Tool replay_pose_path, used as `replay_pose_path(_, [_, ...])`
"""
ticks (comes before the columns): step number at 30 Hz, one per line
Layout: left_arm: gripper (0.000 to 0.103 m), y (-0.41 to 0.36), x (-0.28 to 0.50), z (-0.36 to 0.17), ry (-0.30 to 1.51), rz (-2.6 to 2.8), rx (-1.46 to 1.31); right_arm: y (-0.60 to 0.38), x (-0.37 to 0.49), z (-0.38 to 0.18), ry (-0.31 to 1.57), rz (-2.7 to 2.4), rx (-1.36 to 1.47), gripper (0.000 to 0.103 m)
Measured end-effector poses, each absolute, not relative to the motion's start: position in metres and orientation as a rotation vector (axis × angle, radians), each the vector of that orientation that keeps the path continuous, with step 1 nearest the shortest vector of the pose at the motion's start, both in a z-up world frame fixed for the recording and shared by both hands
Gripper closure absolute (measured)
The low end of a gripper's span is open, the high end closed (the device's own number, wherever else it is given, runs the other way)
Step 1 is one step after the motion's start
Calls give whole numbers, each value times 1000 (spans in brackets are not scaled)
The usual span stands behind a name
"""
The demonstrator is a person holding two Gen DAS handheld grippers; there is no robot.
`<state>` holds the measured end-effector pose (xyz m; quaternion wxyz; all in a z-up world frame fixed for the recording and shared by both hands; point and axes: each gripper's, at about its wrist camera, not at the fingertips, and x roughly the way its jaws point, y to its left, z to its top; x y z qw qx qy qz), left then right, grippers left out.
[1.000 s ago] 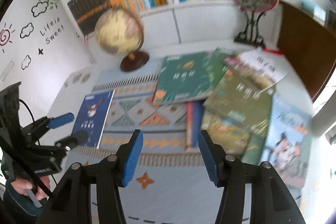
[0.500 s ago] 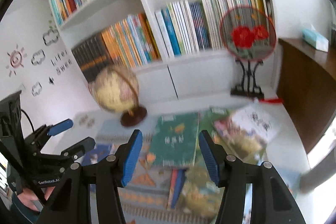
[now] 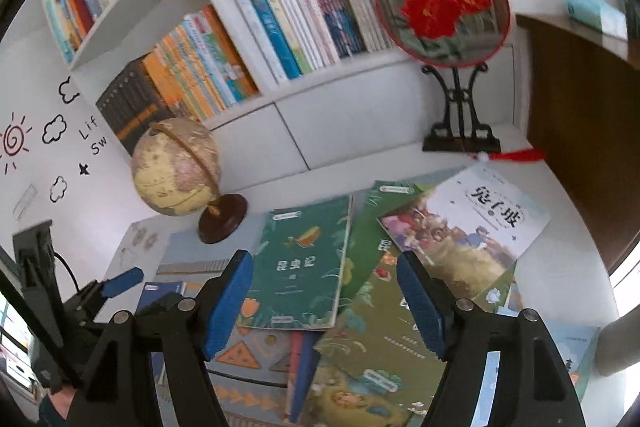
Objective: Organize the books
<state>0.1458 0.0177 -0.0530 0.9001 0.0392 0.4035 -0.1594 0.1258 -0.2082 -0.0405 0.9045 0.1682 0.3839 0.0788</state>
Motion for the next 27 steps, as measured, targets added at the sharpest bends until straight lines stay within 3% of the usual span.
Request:
replay_pose_path(3, [1,14,161,-82,889,-328,90,-207,136,-57,835,166,336,31])
replay_pose_path(5, [1,18,174,-102,940,-283,91,-198,145,-73,870,180,314,36])
replay_pose_path(7, [1,24,184,-120,974,-303,62,-190,155,-91,914,188,306,54])
replay_pose_path(18, [1,48,210,-170,1058,-346,-65,-155,196,-158,1056,223,302,55])
replay_pose_path(27, [1,56,216,-192,1106,-462,-226,-145,208,-181,1105,218,263,55])
